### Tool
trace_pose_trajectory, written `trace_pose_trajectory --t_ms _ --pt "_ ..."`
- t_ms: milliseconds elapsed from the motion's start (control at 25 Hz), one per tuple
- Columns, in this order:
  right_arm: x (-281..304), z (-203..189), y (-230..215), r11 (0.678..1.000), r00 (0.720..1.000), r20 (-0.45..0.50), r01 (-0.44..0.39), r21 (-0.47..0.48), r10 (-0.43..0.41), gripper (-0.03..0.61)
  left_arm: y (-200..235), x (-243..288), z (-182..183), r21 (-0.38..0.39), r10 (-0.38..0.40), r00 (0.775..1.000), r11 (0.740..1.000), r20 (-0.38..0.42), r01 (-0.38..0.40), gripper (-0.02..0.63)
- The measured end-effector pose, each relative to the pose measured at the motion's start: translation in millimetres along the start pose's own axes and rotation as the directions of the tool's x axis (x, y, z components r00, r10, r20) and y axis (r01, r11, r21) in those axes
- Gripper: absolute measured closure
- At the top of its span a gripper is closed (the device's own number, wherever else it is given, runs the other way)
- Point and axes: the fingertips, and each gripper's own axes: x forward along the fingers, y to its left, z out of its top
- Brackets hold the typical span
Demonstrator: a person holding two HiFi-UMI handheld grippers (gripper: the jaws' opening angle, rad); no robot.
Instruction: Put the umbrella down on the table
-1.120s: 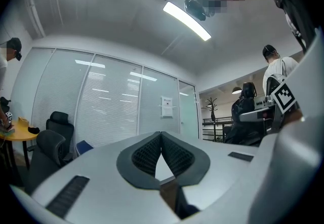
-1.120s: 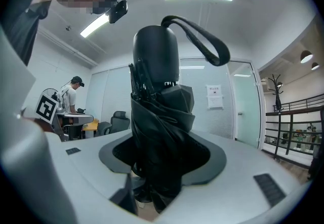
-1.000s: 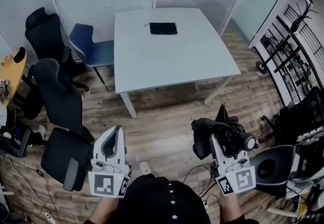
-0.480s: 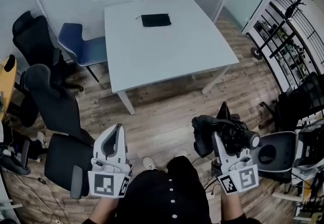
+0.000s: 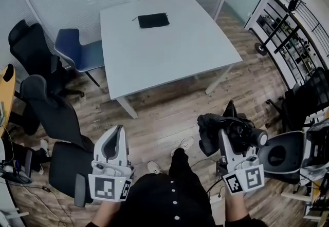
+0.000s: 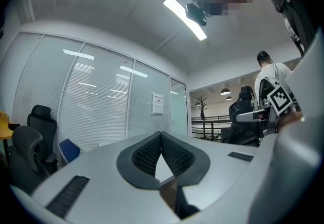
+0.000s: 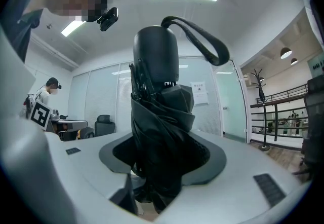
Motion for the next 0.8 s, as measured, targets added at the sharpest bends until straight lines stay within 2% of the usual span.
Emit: trace_pose_trajectory --t_ms 360,560,800 --pt "31 8 -37 1.000 1.000 0.024 0.016 -0.004 -0.016 0.327 -1 49 3 0.006 0.008 1.000 1.000 0.012 -0.008 0.598" --pt "57 10 -70 1.000 0.999 0.020 0.025 -0.008 -0.025 0.327 -14 95 7 0.048 -0.010 1.000 0.999 0.009 0.009 0.598" --pt "82 7 -107 0.999 0.999 0.006 0.039 0.001 -0.039 0.327 -24 146 7 0.055 -0.035 0.999 0.998 -0.010 0.036 0.598"
